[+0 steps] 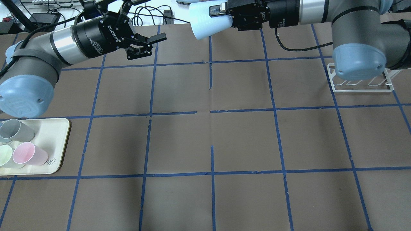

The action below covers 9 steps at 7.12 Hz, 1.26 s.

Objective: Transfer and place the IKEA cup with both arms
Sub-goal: 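Carry the cup toward the left gripper while the left gripper approaches it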

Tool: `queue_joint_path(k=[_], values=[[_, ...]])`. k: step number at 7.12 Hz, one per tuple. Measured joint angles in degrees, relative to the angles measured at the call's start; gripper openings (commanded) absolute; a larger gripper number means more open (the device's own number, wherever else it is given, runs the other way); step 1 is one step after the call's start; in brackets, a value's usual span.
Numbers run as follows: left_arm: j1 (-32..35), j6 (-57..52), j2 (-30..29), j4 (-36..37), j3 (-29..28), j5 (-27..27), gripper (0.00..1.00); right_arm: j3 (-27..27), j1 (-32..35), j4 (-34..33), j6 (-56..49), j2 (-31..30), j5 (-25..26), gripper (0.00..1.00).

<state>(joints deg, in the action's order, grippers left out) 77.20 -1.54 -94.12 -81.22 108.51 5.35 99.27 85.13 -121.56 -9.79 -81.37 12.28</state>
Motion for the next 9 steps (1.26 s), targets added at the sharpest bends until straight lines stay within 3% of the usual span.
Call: queue_joint_path(k=[4, 7, 9], values=[[0.62, 8.98, -1.38, 8.41, -2.23, 1.81, 1.00, 1.08, 1.95, -0.47, 6.77, -1.37, -0.20, 0.48], [2.40, 10.06, -2.46, 9.31, -4.83, 3.69, 1.00, 5.03, 2.08, -0.46, 7.34, -3.55, -0.13, 0.48], [4.68, 10.40, -4.27, 9.33, -5.10, 1.61, 1.00, 5.81, 2.19, -0.50, 8.61, -4.82, -0.13, 0.48]])
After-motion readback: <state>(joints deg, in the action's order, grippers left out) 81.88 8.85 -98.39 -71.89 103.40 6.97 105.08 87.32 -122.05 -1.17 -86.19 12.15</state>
